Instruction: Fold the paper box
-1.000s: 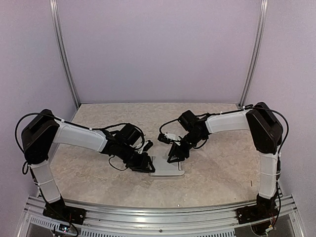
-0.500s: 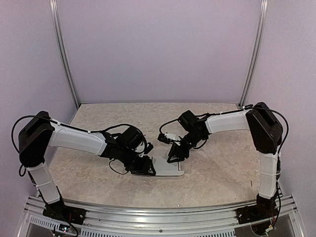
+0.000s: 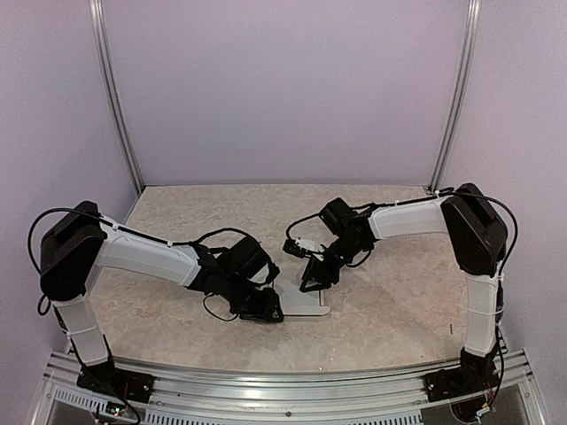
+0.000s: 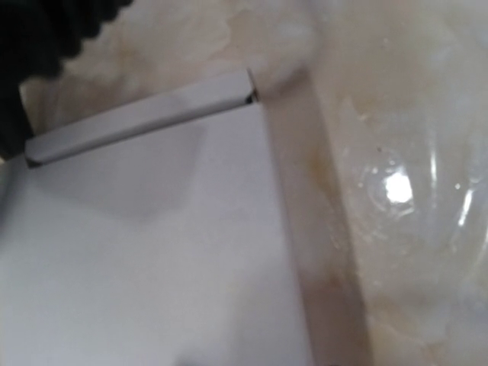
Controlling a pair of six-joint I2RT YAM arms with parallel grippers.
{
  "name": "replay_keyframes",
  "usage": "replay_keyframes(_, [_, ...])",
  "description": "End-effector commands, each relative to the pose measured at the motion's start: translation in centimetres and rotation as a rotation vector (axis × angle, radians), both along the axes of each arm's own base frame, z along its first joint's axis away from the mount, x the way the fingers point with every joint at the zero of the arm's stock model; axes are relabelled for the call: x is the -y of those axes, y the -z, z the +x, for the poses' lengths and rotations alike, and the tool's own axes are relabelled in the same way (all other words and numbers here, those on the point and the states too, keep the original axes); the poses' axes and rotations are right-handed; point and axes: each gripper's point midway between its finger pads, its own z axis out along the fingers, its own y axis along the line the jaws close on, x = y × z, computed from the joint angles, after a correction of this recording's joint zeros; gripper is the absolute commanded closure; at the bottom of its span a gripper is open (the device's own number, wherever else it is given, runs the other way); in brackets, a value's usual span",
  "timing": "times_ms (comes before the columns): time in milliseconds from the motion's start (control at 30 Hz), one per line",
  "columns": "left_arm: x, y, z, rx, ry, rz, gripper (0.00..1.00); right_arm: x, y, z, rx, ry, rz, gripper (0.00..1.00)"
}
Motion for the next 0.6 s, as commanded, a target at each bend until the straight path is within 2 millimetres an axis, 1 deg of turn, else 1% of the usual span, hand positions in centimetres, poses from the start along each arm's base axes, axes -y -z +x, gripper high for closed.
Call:
replay_keyframes(0, [-0.1, 0.5, 1.0, 0.038, -0.016, 0.046, 0.56, 2.6, 4.6, -2.3, -0.091, 0.015, -0.157, 0.58])
replay_keyframes(100, [-0.6, 0.9, 0.7, 0.018, -0.012, 0.087, 0.56, 2.6, 4.7, -2.4, -0.095, 0.014, -0.16, 0.58])
replay_keyframes(167, [-1.3, 1.2, 0.2, 0.008, -0.011, 0.13, 0.56, 2.6, 4.6, -2.4, -0.094, 0.015, -0.159, 0.58])
replay_keyframes(233, [-2.1, 1.0, 0.0, 0.007, -0.015, 0.16, 0.57, 2.6, 4.5, -2.3, -0.092, 0.015, -0.157, 0.58])
replay_keyframes(300, [-2.6, 0.4, 0.2, 0.03, -0.024, 0.17, 0.56, 2.6, 4.5, -2.3, -0.09, 0.015, -0.156, 0.58])
replay_keyframes(367, [-2.4, -0.7, 0.6, 0.063, -0.028, 0.155, 0.55, 2.6, 4.6, -2.3, -0.091, 0.015, -0.158, 0.58])
replay_keyframes(433, [-2.1, -1.2, 1.1, 0.089, -0.03, 0.143, 0.54, 2.7, 4.7, -2.4, -0.093, 0.014, -0.161, 0.58])
replay_keyframes(533, [-1.2, -1.3, 1.6, 0.105, -0.019, 0.124, 0.53, 2.7, 4.8, -2.5, -0.097, 0.014, -0.163, 0.58])
replay_keyframes(567, [-0.9, -0.9, 1.6, 0.101, -0.011, 0.125, 0.53, 2.7, 4.8, -2.4, -0.098, 0.014, -0.162, 0.58])
